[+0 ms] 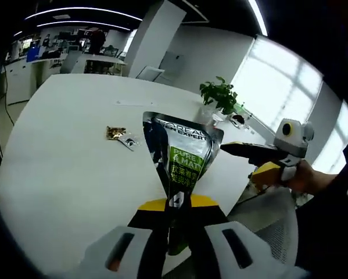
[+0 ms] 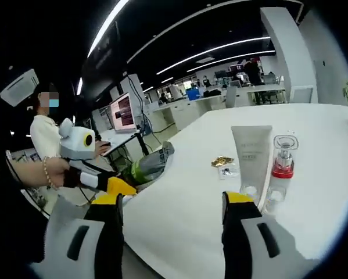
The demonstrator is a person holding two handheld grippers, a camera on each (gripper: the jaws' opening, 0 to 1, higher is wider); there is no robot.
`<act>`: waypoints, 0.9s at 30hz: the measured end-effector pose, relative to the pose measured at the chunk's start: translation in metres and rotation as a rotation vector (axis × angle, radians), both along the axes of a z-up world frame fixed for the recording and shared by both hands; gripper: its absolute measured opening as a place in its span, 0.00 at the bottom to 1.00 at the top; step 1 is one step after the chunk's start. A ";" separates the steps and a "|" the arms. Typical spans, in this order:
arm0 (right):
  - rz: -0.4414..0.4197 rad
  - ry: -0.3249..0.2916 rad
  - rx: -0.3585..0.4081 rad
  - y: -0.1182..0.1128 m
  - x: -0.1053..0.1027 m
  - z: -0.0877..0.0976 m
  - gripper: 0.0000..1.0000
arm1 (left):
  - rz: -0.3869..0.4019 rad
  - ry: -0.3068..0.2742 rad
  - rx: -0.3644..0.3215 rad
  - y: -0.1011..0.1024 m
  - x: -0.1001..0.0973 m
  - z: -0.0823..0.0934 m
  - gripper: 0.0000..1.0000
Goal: Arrange the skincare products in the storage area until every visible bottle or jar stands upright without overlapping.
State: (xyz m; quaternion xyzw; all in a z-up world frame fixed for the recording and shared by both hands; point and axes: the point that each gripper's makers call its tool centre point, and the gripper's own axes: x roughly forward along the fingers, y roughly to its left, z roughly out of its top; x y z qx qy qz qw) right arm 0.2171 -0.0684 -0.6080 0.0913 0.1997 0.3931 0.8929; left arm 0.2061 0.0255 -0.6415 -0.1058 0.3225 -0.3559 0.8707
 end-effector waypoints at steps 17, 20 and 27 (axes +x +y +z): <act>-0.090 0.106 0.375 0.016 0.009 0.025 0.16 | -0.034 -0.041 -0.093 -0.032 -0.021 0.023 0.07; -0.087 0.117 0.431 0.016 0.009 0.029 0.11 | -0.036 -0.040 -0.102 -0.034 -0.022 0.024 0.09; -0.004 0.096 0.490 0.027 -0.007 0.050 0.04 | -0.075 -0.074 -0.063 -0.037 -0.022 0.022 0.26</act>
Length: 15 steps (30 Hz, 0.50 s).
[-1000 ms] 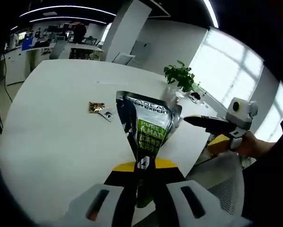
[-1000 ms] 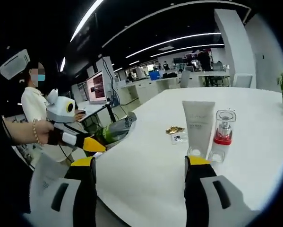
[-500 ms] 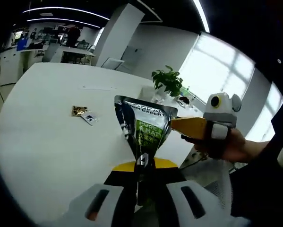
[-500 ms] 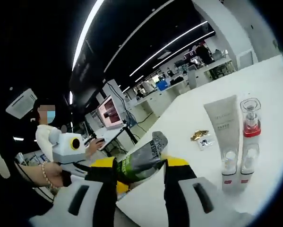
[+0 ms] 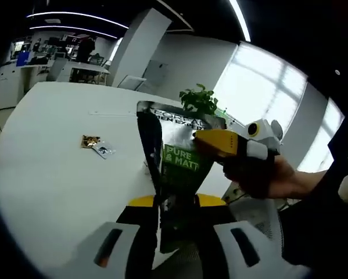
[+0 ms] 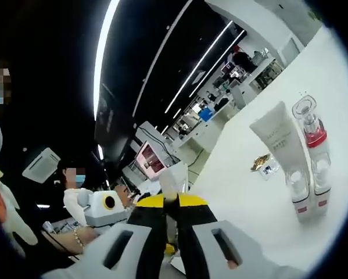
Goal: Arrange the skincare products in the storage area until every visible bottle or jar stands upright without overlapping.
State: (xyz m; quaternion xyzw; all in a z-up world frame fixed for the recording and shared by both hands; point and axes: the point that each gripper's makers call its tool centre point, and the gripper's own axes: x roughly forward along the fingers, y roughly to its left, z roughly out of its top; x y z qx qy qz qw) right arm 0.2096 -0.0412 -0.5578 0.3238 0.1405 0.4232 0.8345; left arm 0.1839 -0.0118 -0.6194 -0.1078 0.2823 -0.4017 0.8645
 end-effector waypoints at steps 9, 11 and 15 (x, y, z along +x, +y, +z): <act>0.078 -0.042 0.063 -0.009 -0.006 0.021 0.01 | -0.024 -0.073 -0.075 0.012 0.003 0.026 0.48; 0.096 -0.052 0.069 -0.012 -0.008 0.024 0.01 | -0.038 -0.080 -0.086 0.014 0.004 0.030 0.52; 0.175 -0.073 0.134 -0.013 -0.017 0.039 0.01 | -0.102 -0.066 -0.135 0.010 0.001 0.034 0.57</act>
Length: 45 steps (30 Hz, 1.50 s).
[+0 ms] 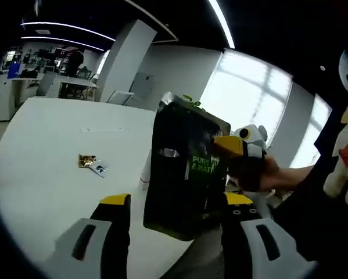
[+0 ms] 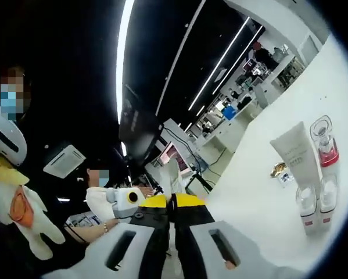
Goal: Arrange the skincare products in the storage area until every visible bottle or jar stands upright without overlapping.
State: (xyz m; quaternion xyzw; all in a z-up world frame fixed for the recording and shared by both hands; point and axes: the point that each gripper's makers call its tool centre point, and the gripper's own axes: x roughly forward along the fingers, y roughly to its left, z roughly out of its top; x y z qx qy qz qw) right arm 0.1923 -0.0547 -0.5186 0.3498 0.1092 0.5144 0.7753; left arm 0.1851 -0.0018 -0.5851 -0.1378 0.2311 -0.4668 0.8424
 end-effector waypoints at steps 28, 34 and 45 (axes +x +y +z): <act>0.051 0.015 -0.173 -0.009 0.012 -0.012 0.01 | -0.095 0.189 -0.247 -0.031 -0.030 0.031 0.07; -0.008 0.004 0.038 -0.014 0.014 0.013 0.06 | -0.050 0.183 -0.338 -0.029 -0.023 0.043 0.01; 0.029 0.070 0.035 0.003 -0.007 -0.014 0.18 | 0.003 0.169 -0.480 -0.024 -0.003 0.071 0.01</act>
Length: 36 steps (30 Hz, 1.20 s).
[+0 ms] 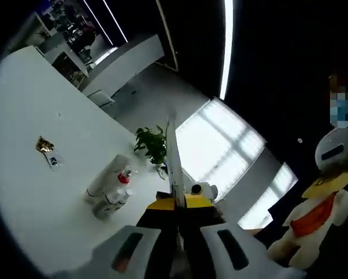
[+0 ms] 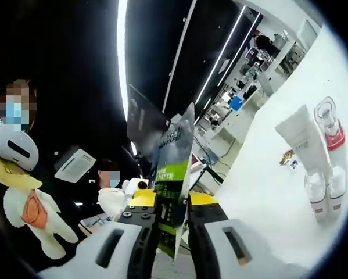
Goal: Arrange the skincare products in the storage area until every visible bottle or jar stands upright without overlapping.
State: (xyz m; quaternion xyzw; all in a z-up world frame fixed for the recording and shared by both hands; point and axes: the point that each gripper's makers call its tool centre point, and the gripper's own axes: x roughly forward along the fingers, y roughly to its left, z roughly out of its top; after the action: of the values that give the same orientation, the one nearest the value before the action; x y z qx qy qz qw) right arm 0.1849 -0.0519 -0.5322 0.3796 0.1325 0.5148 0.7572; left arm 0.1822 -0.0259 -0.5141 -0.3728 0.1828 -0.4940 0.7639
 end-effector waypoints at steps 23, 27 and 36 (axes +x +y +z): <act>-0.100 0.048 0.108 -0.011 0.012 0.010 0.01 | -0.006 -0.024 0.127 -0.007 -0.005 -0.030 0.10; -0.117 0.097 0.049 -0.010 0.013 -0.007 0.01 | 0.016 0.014 0.148 -0.005 -0.007 -0.042 0.07; -0.172 0.134 -0.054 -0.009 0.020 -0.028 0.02 | 0.054 0.132 0.109 0.002 0.001 -0.051 0.00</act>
State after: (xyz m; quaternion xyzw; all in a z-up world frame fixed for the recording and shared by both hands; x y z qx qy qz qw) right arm 0.2044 -0.0612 -0.5605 0.4024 0.1635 0.4174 0.7982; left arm 0.1829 -0.0239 -0.5649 -0.3675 0.2492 -0.4368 0.7823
